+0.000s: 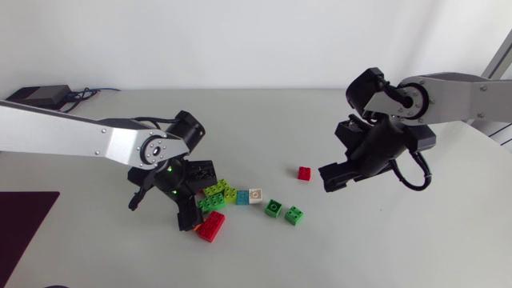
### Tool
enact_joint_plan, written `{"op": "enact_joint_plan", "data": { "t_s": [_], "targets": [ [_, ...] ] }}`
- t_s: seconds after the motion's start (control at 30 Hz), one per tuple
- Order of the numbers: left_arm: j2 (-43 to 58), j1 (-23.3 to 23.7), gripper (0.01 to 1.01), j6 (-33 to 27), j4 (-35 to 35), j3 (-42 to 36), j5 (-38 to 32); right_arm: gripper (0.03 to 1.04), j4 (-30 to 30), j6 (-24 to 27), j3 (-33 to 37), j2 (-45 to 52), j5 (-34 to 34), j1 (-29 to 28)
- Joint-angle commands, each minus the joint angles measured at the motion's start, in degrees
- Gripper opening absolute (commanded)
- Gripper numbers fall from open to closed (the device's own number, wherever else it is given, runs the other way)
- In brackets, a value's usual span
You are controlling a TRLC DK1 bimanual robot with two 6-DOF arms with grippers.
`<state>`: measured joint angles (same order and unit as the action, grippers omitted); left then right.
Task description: Sort duplo bricks by size, large to the right and small to the left
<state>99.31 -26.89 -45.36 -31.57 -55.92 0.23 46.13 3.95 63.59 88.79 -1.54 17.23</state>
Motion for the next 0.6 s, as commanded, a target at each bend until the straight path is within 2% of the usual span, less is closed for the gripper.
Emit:
{"op": "enact_joint_plan", "data": {
  "t_s": [0.0,0.13,0.33,0.47,0.57],
  "targets": [
    [-1.13,1.58,0.987,-0.43,0.37,5.12,-0.14,1.0,0.1,0.98,-1.45,-1.17,-0.3,-0.27],
    [-5.09,4.13,0.987,-2.01,1.34,9.95,-0.23,1.0,0.1,0.98,-2.07,-1.87,-0.39,-0.1],
    [-17.92,8.79,0.987,-7.28,0.37,17.78,-0.23,1.0,0.37,0.98,-2.6,-3.36,-0.39,-0.1],
    [-22.31,10.2,0.987,-7.9,-2.79,15.05,-0.05,1.0,0.28,0.89,-2.95,-3.45,-0.83,-0.01],
    [-21.17,8.7,0.987,-6.76,-4.81,10.83,0.21,1.0,0.01,0.71,-3.56,-3.89,-0.92,0.17]
  ]
}}
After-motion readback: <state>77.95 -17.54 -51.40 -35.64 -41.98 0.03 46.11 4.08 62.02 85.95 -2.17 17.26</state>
